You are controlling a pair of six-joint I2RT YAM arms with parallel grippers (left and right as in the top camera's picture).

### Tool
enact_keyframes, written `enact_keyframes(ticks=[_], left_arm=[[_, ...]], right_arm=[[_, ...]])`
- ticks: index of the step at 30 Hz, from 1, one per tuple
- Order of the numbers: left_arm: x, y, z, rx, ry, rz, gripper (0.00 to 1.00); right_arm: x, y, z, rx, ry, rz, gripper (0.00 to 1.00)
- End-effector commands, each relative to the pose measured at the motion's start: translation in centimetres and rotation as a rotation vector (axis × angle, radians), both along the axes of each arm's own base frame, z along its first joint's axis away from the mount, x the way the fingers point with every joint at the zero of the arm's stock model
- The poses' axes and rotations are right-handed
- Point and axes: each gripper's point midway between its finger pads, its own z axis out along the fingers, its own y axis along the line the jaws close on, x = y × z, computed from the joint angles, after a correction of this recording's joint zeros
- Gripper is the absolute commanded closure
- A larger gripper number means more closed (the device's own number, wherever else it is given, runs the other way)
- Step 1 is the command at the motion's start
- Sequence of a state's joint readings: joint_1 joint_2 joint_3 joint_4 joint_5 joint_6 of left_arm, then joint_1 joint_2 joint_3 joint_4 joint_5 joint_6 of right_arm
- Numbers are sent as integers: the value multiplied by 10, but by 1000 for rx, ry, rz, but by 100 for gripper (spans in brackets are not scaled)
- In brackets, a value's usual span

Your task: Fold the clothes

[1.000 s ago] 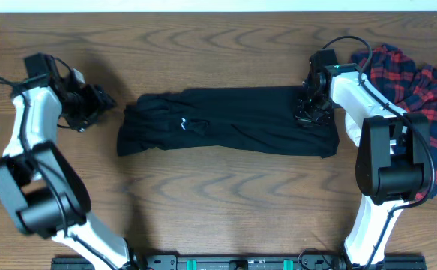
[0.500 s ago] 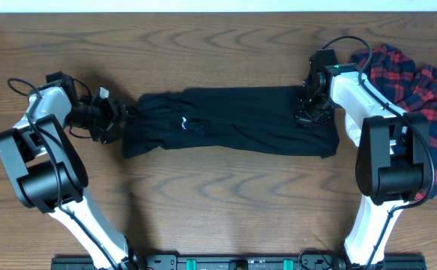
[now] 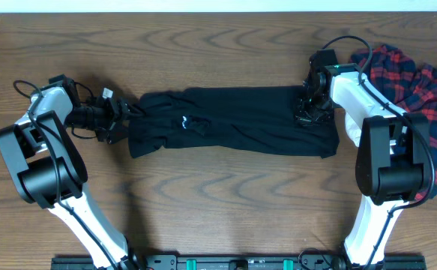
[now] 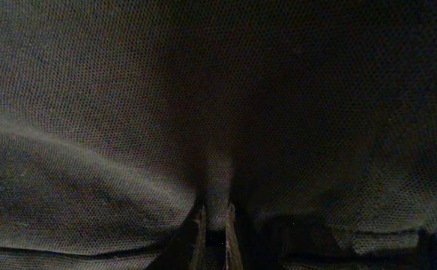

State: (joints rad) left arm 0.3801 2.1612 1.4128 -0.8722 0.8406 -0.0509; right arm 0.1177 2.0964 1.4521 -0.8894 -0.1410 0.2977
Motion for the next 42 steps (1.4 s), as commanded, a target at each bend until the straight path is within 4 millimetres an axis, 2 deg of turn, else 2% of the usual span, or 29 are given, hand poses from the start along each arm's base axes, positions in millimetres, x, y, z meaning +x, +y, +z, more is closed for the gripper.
enact_keyframes(ticks=[1, 6, 13, 19, 23, 26, 32, 33, 42], left_arm=[[-9, 23, -37, 80, 41, 4, 28], [-4, 53, -34, 131, 11, 72, 24], [-7, 47, -42, 123, 29, 55, 23], [-13, 25, -47, 81, 56, 15, 23], [-21, -7, -44, -21, 54, -29, 22], [-29, -22, -49, -31, 82, -60, 22], [-34, -36, -50, -42, 92, -90, 23], [-32, -37, -49, -52, 81, -87, 23], [-16, -33, -49, -47, -6, -79, 53]], right_arm=[[-8, -3, -20, -37, 44, -1, 90], [-8, -3, -20, -38, 44, -1, 90], [-7, -3, -20, -37, 40, -1, 90], [-6, -3, -20, -37, 37, -1, 90], [-6, -3, -20, -36, 36, -1, 90], [-6, -3, -20, -36, 36, -1, 90], [-6, -3, -20, -36, 36, -1, 90], [-6, -3, -20, -36, 36, -1, 90], [-7, -3, -20, -37, 40, -1, 91]])
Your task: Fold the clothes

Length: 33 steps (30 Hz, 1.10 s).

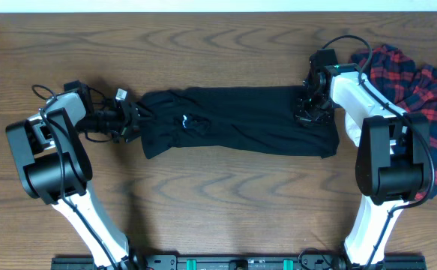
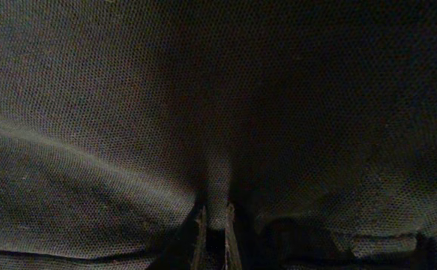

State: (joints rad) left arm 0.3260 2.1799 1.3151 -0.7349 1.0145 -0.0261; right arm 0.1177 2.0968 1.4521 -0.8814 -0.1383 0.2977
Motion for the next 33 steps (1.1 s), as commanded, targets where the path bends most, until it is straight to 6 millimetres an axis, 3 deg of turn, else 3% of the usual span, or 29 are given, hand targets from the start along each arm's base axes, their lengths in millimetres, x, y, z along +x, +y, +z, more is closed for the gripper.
enact_keyframes(ticks=[1, 7, 11, 24, 26, 33], left_arm=[[-16, 8, -44, 110, 79, -32, 55], [-8, 12, -42, 117, 46, -24, 73], [9, 19, -22, 70, -28, 10, 90], [38, 62, 69, 148, -283, 103, 94], [41, 69, 85, 171, -332, 117, 93], [48, 95, 126, 268, -428, 202, 94]], right_arm=[[-9, -3, -20, -35, 48, -1, 91], [-9, -3, -20, -35, 48, -1, 91], [-9, -3, -20, -35, 48, -1, 90], [-1, -3, -15, -32, 12, 10, 94], [6, -2, -7, -29, -25, 24, 93], [37, 2, 60, -10, -235, 34, 91]])
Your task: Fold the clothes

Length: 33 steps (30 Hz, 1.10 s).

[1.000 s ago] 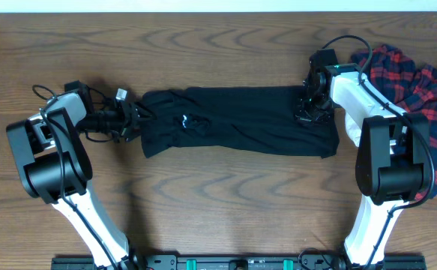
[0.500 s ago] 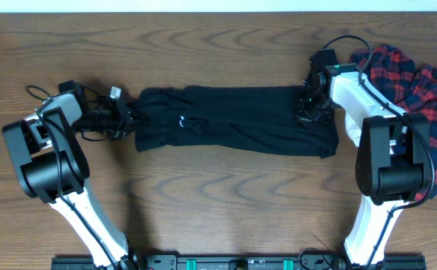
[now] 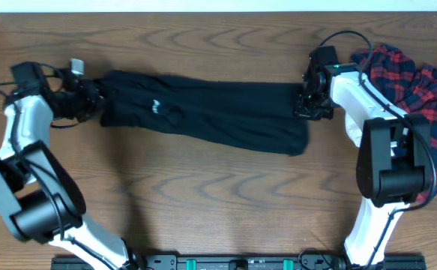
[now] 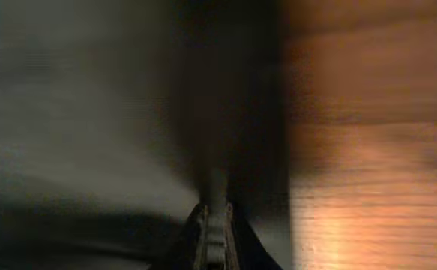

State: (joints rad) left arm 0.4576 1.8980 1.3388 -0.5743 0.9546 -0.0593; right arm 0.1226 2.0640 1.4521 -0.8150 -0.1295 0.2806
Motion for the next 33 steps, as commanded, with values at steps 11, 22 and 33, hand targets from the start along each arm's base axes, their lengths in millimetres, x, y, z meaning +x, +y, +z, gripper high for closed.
enact_keyframes(ticks=[11, 22, 33], left_arm=[[5, 36, 13, 139, -4, 103, 94], [-3, 81, 24, 146, -7, 205, 93], [-20, 133, 6, 323, 91, 333, 94]], right_arm=[[17, -1, 96, -1, -242, 19, 90], [10, -8, 93, -9, -210, 9, 92], [4, -9, 91, -12, -184, 8, 92]])
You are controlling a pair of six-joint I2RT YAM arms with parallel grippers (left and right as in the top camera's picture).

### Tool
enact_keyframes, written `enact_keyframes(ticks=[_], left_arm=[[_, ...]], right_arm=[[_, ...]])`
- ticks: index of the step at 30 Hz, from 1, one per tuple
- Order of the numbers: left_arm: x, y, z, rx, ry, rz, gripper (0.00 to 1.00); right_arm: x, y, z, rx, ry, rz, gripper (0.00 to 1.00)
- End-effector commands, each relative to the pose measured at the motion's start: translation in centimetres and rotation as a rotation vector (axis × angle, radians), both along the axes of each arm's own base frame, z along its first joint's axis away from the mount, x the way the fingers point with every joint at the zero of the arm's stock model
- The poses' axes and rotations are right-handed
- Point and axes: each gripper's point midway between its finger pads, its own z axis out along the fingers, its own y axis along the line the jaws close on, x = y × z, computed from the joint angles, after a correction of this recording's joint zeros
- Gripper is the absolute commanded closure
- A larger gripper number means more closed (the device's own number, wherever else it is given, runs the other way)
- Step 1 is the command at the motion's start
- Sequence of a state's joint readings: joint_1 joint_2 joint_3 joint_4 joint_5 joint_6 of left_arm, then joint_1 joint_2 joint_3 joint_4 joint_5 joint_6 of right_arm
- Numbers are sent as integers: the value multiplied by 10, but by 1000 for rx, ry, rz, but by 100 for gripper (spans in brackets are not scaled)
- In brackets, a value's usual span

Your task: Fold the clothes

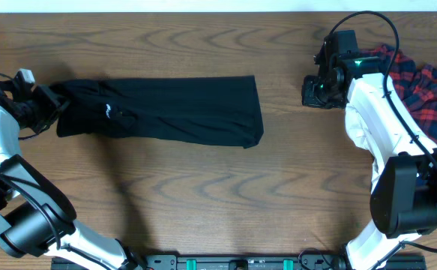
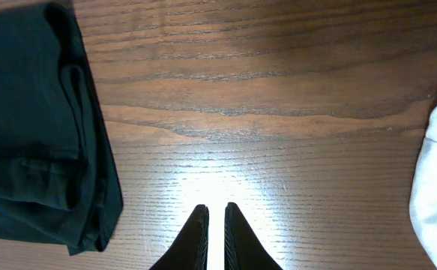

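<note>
A black garment (image 1: 166, 109), folded into a long band, lies flat across the left half of the table. My left gripper (image 1: 49, 105) is at its left end, shut on the cloth there. My right gripper (image 1: 309, 91) is off to the right of the garment's right edge (image 2: 91, 150), clear of it. It hangs over bare wood, and its jaws (image 2: 216, 214) are shut with nothing between them.
A red and blue plaid garment (image 1: 424, 82) lies bunched at the table's right edge, behind the right arm. A white part of the arm shows at the right edge of the wrist view. Bare wooden tabletop (image 1: 293, 172) lies between the black garment and the right gripper.
The black garment has shifted further left with my left gripper. Its right end has left my right gripper, which now stands over bare wood, a gap away from the cloth.
At first both grippers held the ends of the black garment, with the left end bunched. The left gripper then sat closer in, then far out to the left with the cloth stretched. Now the garment lies at the left, held only by the left gripper.
</note>
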State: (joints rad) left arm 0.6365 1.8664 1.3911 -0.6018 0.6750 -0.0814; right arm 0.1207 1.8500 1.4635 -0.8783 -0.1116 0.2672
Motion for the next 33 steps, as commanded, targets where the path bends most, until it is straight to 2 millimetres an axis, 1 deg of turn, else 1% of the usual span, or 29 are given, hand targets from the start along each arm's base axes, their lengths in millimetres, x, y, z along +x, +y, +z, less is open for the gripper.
enact_keyframes(ticks=[1, 5, 9, 11, 16, 18, 20, 24, 27, 30, 33], left_arm=[[1, 21, 9, 106, 8, 33, 94], [2, 34, 13, 174, 21, 54, 94], [3, 53, 24, 267, 35, 97, 94], [4, 59, 32, 297, 32, 111, 94], [11, 62, 49, 320, 1, 113, 94], [13, 57, 53, 318, 2, 101, 94], [15, 47, 55, 313, 4, 79, 94], [22, 14, 58, 329, 3, -21, 94], [25, -4, 61, 391, 27, -68, 94], [23, -16, 64, 488, 64, -105, 94], [25, -32, 74, 544, 63, -134, 94]], right_arm=[[2, -5, 7, -12, -18, 0, 92], [2, -7, 6, -12, -15, -3, 92], [0, -10, 6, -13, -6, -10, 92], [0, -10, 5, -14, -3, -10, 93], [0, -10, 6, -14, -3, -10, 93], [-1, -10, 5, -14, -2, -10, 93], [-1, -10, 5, -13, -2, -10, 93], [-1, -10, 5, -13, -2, -11, 93], [-1, -13, 5, -12, 2, -22, 92], [-2, -17, 5, -10, 8, -42, 93], [-2, -20, 5, -9, 11, -49, 92]])
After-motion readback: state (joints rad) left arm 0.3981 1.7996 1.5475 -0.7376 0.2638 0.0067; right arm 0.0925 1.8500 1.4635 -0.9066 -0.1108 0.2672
